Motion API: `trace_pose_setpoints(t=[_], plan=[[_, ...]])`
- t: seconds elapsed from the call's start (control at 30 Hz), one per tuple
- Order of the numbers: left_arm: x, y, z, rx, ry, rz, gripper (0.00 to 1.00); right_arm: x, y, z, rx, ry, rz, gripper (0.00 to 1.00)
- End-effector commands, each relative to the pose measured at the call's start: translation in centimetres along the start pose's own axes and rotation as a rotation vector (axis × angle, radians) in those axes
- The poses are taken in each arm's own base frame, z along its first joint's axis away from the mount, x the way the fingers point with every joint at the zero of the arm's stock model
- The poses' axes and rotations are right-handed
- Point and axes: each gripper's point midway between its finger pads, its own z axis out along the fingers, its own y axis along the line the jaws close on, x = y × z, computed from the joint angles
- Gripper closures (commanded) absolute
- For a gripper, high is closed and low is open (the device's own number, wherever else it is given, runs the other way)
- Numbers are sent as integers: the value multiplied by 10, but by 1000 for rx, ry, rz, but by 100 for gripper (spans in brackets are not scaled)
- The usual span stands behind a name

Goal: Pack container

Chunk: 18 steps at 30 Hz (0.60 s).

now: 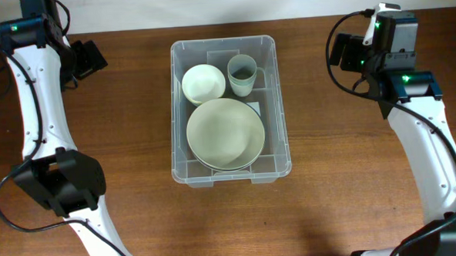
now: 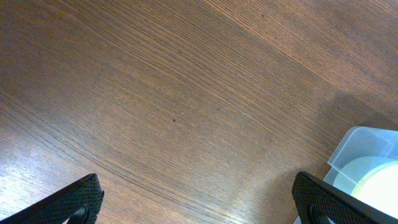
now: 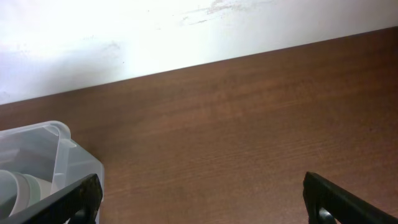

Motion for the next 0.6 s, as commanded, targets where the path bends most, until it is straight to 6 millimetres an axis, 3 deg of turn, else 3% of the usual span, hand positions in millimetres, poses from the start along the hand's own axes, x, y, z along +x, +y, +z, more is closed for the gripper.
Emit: trace_pose_setpoints(t=[0.0, 0.07, 0.17, 0.2, 0.23, 0.33, 0.4, 0.47, 0.57], plan=[[-4, 2, -3, -7, -16, 5, 1, -20, -11, -21, 36, -80, 27, 1], [-4, 2, -3, -7, -16, 5, 1, -47, -16, -52, 39, -196, 44, 1], [-4, 2, -3, -7, -16, 5, 1, -97, -21, -119, 41, -447, 83, 1], [-4, 2, -3, -7, -16, 5, 1, -114, -22, -146, 35, -548, 93, 1], [-4, 2, -3, -7, -16, 5, 1, -135, -24, -187, 21, -697, 106, 1], [-4, 2, -3, -7, -16, 5, 1, -158, -28, -268, -11, -979, 121, 1], [-4, 2, -3, -7, -16, 5, 1, -156, -33, -329, -28, -1179, 129, 1], [-4, 2, -3, -7, -16, 5, 1, -141, -40, -378, -43, -1337, 144, 1], [-4, 2, -3, -7, -16, 5, 1, -100, -50, -426, -51, -1501, 153, 1]])
